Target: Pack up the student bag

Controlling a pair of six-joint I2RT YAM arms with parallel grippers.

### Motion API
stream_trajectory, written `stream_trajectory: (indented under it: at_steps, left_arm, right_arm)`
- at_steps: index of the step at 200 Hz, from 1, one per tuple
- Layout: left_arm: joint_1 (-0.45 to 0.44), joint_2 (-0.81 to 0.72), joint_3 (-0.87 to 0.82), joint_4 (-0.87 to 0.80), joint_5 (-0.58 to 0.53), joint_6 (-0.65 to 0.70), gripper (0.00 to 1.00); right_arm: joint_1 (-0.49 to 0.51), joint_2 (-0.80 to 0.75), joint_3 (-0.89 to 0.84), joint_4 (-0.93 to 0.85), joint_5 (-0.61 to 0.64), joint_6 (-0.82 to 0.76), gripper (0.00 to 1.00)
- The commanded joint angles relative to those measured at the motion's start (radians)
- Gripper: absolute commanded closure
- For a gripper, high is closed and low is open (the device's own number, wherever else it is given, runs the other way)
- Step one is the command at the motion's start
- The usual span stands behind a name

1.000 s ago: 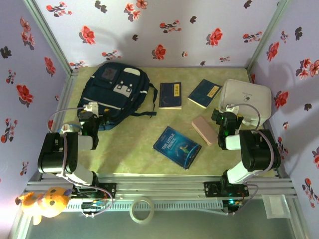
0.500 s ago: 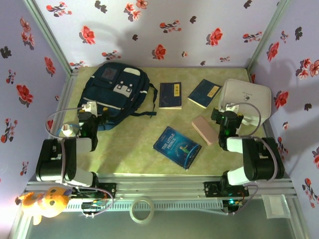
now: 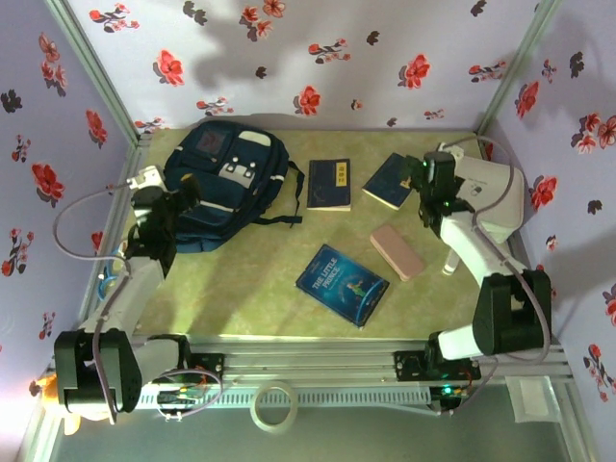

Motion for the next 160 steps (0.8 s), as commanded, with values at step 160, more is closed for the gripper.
stream_trajectory:
  at_steps: [160]
  left_arm:
    - [0.008, 0.627, 0.479, -0.586, 0.108, -0.139, 0.00]
  right_arm:
    - [0.367, 0.457, 0.216, 0.094, -0.513, 0.419, 0.01]
